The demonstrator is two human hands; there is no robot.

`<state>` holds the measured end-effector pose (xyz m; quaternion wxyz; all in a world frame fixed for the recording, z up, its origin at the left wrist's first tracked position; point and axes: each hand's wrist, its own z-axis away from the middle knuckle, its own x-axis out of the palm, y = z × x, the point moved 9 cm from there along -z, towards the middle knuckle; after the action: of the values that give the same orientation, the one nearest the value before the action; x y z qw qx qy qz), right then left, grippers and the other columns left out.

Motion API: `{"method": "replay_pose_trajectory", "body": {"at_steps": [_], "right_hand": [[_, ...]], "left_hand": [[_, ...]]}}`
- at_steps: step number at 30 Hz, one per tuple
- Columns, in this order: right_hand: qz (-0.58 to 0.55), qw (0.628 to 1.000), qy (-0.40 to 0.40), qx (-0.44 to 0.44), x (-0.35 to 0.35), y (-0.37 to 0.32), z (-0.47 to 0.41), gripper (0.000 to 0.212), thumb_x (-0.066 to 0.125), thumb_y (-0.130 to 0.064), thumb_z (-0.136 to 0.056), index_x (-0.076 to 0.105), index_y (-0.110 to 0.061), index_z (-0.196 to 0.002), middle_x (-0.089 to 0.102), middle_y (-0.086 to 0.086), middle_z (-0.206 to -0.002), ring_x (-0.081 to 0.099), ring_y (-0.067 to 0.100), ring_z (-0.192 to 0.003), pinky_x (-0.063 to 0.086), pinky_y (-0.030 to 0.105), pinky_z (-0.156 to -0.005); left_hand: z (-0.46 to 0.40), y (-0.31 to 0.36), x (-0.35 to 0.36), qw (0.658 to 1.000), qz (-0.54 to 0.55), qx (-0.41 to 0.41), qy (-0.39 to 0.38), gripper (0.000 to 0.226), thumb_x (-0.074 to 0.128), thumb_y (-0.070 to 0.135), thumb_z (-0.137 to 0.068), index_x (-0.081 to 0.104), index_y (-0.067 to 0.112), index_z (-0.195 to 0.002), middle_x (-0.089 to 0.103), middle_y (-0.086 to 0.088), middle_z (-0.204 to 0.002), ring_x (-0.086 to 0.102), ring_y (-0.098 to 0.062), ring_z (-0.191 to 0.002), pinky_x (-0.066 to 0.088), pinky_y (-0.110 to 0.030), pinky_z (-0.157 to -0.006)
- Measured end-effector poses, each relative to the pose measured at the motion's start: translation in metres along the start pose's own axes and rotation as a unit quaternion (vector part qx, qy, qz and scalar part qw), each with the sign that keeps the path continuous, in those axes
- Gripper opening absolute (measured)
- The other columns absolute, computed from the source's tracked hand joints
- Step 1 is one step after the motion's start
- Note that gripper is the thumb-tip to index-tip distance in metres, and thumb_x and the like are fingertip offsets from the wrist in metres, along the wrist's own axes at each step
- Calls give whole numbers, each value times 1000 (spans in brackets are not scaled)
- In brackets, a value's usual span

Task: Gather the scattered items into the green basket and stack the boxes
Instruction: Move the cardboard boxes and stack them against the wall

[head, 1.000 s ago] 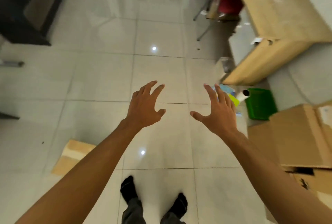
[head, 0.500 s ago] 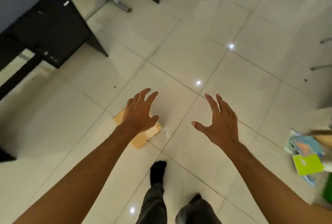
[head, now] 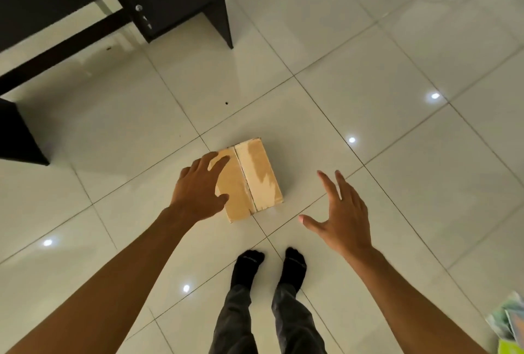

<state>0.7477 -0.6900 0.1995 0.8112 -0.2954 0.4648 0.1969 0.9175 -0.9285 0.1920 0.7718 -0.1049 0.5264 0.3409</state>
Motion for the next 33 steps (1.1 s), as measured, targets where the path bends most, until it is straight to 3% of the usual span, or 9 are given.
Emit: {"method": "replay_pose_trajectory", "body": {"at_steps": [6, 11, 19, 23, 26, 30, 33], "right_hand": [[22, 998, -40, -34, 105, 14, -50, 108, 69, -70, -74, 6, -41, -156, 10, 4, -166, 24, 27, -148, 34, 41, -112], [37, 996, -39, -64, 221, 34, -110, 117, 79, -63, -69, 4, -41, -156, 10, 7, -166, 29, 30, -146, 38, 44, -110], [49, 992, -45, -108, 380, 57, -171, 133, 94, -41, -58, 3, -45, -155, -12, 13, -162, 42, 38, -136, 49, 43, -100], [30, 990, -44, -132, 417, 54, -184, 136, 93, -43, -59, -2, -46, -156, -15, 14, -162, 46, 37, -134, 58, 42, -91], [28, 989, -42, -137, 429, 49, -194, 131, 90, -44, -63, -3, -47, -156, -3, 18, -161, 50, 36, -130, 60, 42, -86], [39, 992, -43, -117, 428, 46, -195, 134, 92, -45, -58, 1, -46, -156, 20, 15, -149, 54, 29, -116, 62, 41, -80], [58, 992, -48, -96, 417, 43, -183, 136, 93, -46, -55, 2, -47, -155, 25, 14, -143, 54, 27, -109, 62, 41, -75]], "left_hand": [[-44, -45, 90, 999, -19, -40, -19, 90, 71, 40, -79, 20, 30, -153, 20, 2, -159, 30, -24, -141, 29, -40, -111], [-94, -91, 194, 997, -8, -75, -25, 99, 71, 11, -66, 23, 29, -151, 18, -1, -158, 33, -26, -137, 32, -40, -109], [-178, -159, 316, 993, -63, -101, 2, 129, 82, 6, -57, 0, 23, -155, -4, -15, -160, 32, -41, -136, 32, -46, -109], [-218, -178, 343, 995, -50, -81, 23, 131, 85, 12, -60, -5, 22, -154, -4, -19, -159, 28, -47, -137, 28, -50, -111], [-241, -185, 352, 997, -3, -73, 8, 140, 91, 19, -55, -8, 23, -153, -7, -19, -160, 21, -46, -141, 24, -54, -113], [-244, -185, 350, 997, 43, -59, -7, 148, 97, 16, -40, 0, 20, -153, 15, -20, -150, 43, -47, -124, 33, -55, -107], [-230, -180, 340, 997, 48, -53, 4, 145, 96, 12, -38, 7, 17, -152, 24, -22, -144, 48, -48, -117, 37, -54, -104]]}}
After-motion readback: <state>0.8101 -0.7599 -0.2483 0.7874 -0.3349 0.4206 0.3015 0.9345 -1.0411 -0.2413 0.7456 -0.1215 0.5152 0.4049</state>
